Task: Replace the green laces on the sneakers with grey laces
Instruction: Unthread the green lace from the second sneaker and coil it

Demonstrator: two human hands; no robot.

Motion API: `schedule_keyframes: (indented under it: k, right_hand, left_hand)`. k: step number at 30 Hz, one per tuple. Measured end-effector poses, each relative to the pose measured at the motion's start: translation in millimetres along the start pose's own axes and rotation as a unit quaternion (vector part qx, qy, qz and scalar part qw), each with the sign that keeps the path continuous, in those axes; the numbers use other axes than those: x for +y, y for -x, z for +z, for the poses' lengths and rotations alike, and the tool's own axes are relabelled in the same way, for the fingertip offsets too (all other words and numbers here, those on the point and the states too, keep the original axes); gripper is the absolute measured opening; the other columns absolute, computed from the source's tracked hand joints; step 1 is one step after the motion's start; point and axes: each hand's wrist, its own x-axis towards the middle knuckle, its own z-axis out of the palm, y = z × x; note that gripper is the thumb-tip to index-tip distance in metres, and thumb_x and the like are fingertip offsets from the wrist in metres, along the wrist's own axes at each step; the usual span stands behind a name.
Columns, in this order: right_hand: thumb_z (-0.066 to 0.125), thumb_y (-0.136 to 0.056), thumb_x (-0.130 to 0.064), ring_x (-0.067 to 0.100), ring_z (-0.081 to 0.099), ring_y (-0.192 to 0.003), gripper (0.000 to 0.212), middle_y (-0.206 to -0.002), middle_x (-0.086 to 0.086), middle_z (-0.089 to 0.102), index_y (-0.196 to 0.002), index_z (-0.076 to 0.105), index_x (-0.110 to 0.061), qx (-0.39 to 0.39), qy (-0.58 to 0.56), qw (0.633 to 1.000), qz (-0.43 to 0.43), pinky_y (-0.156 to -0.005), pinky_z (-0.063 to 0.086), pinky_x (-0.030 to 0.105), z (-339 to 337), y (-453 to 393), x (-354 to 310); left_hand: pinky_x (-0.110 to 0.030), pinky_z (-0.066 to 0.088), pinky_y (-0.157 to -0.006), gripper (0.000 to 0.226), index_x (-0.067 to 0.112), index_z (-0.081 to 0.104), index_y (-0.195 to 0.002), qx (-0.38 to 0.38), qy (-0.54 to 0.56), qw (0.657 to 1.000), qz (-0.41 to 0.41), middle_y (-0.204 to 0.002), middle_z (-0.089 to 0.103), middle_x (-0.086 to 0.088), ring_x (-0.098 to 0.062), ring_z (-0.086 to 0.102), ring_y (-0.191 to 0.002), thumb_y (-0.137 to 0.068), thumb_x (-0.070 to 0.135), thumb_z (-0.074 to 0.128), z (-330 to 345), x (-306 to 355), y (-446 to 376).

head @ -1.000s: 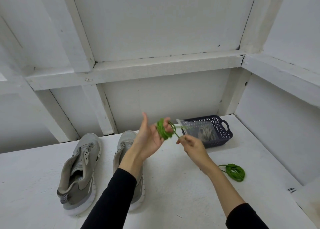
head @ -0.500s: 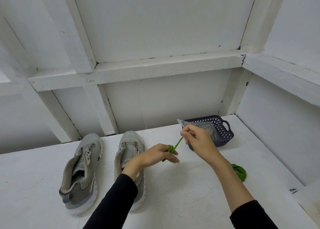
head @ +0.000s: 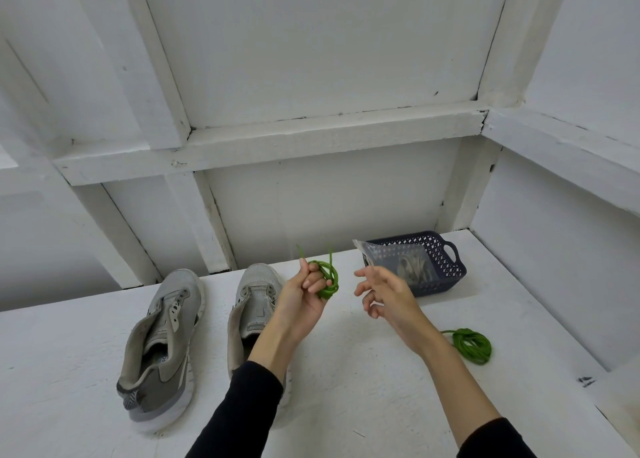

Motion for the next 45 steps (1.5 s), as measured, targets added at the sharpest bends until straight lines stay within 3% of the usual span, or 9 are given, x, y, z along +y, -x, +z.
schedule_keyframes:
  k: [3, 6, 13, 19, 24, 28, 33, 39, 45]
  right_hand:
    - [0.064, -0.078, -0.049, 0.011, 0.051, -0.063, 0.046, -0.081, 0.0, 0.063, -0.112, 0.065, -0.018, 0.009, 0.003, 1.0, -0.02, -0.054, 0.041, 0.023, 3.1, -1.0, -3.4]
    - [0.069, -0.08, -0.045, 0.009, 0.048, -0.062, 0.037, -0.079, -0.001, 0.06, -0.11, 0.068, -0.023, 0.024, 0.026, 0.999, -0.027, -0.052, 0.039, 0.021, 5.9, -4.5, -3.3]
    - [0.069, -0.089, -0.02, 0.009, 0.046, -0.055, 0.012, -0.064, -0.005, 0.059, -0.092, 0.068, -0.008, 0.071, 0.022, 0.997, -0.025, -0.048, 0.038, 0.019, 14.9, -12.5, -0.2]
    - [0.07, -0.087, -0.014, 0.011, 0.059, -0.064, 0.012, -0.071, -0.002, 0.067, -0.087, 0.059, -0.01, 0.093, -0.025, 0.995, 0.018, -0.058, 0.045, 0.025, 19.5, -14.0, 7.2]
    - [0.066, -0.09, -0.013, 0.015, 0.06, -0.07, 0.012, -0.08, 0.003, 0.067, -0.092, 0.055, -0.011, 0.118, -0.047, 0.991, 0.035, -0.062, 0.046, 0.027, 11.5, -15.8, 9.2]
    - [0.062, -0.094, -0.021, 0.016, 0.062, -0.075, 0.015, -0.094, 0.008, 0.07, -0.103, 0.062, -0.009, 0.087, -0.047, 0.992, 0.082, -0.064, 0.049, 0.026, 5.0, -14.3, 9.4]
    - [0.061, -0.094, -0.031, 0.015, 0.058, -0.078, 0.027, -0.095, 0.007, 0.069, -0.104, 0.069, -0.007, 0.034, -0.032, 0.99, 0.132, -0.064, 0.047, 0.024, 3.7, -14.6, 9.3]
    - [0.065, -0.091, -0.019, 0.009, 0.046, -0.068, 0.021, -0.081, 0.005, 0.06, -0.097, 0.071, 0.0, -0.007, -0.047, 0.989, 0.142, -0.055, 0.039, 0.02, 1.9, -12.7, 9.0]
    - [0.065, -0.091, -0.014, 0.009, 0.048, -0.067, 0.013, -0.076, 0.003, 0.058, -0.089, 0.071, -0.003, -0.047, -0.028, 0.986, 0.157, -0.053, 0.039, 0.02, -0.2, -14.6, 8.2]
  left_hand:
    - [-0.025, 0.041, -0.073, 0.037, 0.012, 0.047, -0.078, 0.02, -0.032, 0.999, 0.005, -0.051, 0.03, 0.007, -0.007, 0.033, -0.041, -0.106, 0.032, 0.033, -1.9, -5.5, -0.3]
    - [-0.026, 0.042, -0.071, 0.037, 0.011, 0.048, -0.079, 0.015, -0.078, 0.997, 0.004, -0.05, 0.03, 0.007, -0.007, 0.034, -0.042, -0.105, 0.031, 0.033, -2.5, -8.2, -0.4]
    - [-0.023, 0.042, -0.064, 0.042, 0.011, 0.048, -0.075, -0.026, -0.231, 0.973, 0.006, -0.05, 0.024, 0.008, -0.006, 0.027, -0.042, -0.103, 0.039, 0.033, 2.1, -11.9, 1.9]
    - [-0.023, 0.044, -0.064, 0.044, 0.01, 0.047, -0.073, -0.043, -0.18, 0.983, -0.018, -0.049, 0.026, 0.007, -0.006, 0.028, -0.042, -0.104, 0.038, 0.031, 7.2, -11.7, 4.2]
    - [-0.029, 0.053, -0.08, 0.027, 0.003, 0.053, -0.092, -0.057, -0.139, 0.988, -0.027, -0.067, 0.05, -0.001, -0.013, 0.054, -0.063, -0.105, 0.016, 0.033, 6.9, -13.5, 3.5]
    - [-0.025, 0.055, -0.068, 0.029, 0.004, 0.053, -0.084, -0.012, -0.107, 0.994, -0.019, -0.069, 0.053, -0.003, -0.013, 0.058, -0.063, -0.105, 0.013, 0.034, 4.1, -11.3, -0.2]
    - [-0.02, 0.038, -0.058, 0.029, 0.011, 0.045, -0.078, -0.026, -0.109, 0.992, -0.06, -0.068, 0.038, 0.0, -0.01, 0.039, -0.058, -0.103, 0.016, 0.033, 3.0, -16.1, 0.1]
    - [-0.017, 0.031, -0.048, 0.029, 0.011, 0.046, -0.073, -0.034, -0.171, 0.981, -0.082, -0.057, 0.027, 0.005, -0.008, 0.028, -0.048, -0.099, 0.021, 0.04, 4.1, -15.4, 1.8]
    - [-0.019, 0.035, -0.045, 0.024, 0.009, 0.051, -0.068, -0.011, -0.133, 0.985, -0.108, -0.053, 0.024, 0.005, -0.008, 0.029, -0.043, -0.09, 0.018, 0.048, -0.9, -14.0, -1.1]
